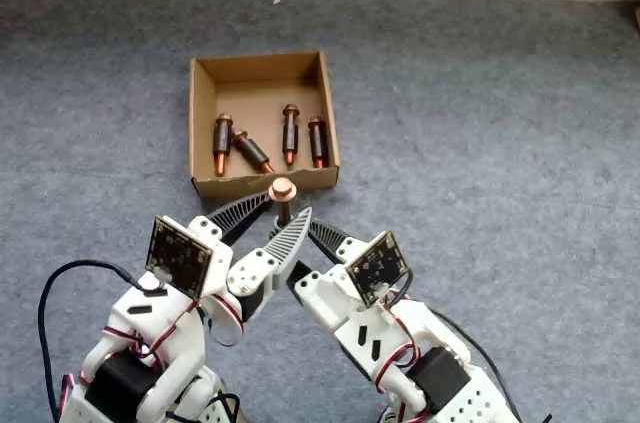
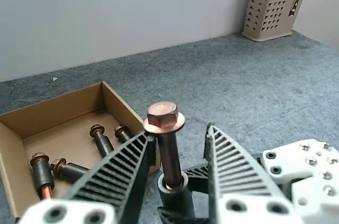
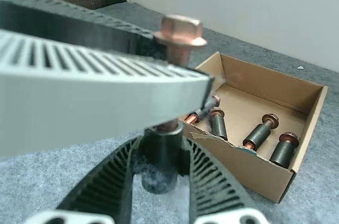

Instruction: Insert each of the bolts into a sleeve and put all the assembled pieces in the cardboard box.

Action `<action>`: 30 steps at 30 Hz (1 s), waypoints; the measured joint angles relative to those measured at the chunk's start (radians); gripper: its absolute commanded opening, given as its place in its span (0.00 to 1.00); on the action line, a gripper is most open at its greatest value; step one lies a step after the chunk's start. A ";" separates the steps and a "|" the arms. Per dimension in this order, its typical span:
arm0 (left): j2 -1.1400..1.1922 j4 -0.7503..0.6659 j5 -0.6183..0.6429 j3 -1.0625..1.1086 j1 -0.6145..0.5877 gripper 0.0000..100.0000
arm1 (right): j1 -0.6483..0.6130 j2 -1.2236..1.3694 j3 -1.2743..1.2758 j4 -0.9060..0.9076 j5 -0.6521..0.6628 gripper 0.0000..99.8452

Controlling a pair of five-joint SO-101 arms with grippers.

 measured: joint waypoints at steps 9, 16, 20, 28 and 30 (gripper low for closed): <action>-0.012 0.132 -0.066 -0.158 -0.117 0.21 | 0.083 0.000 0.000 -0.005 0.000 0.01; -0.012 0.258 -0.117 -0.181 -0.129 0.21 | 0.094 0.002 0.002 -0.003 0.003 0.01; -0.012 0.318 -0.117 -0.181 -0.232 0.21 | 0.103 0.000 0.002 -0.003 0.003 0.01; -0.012 0.350 -0.255 -0.029 -0.506 0.21 | 0.232 0.012 0.000 -0.003 0.002 0.01; -0.011 0.350 -0.298 0.048 -0.560 0.16 | 0.238 0.068 -0.006 -0.017 -0.018 0.01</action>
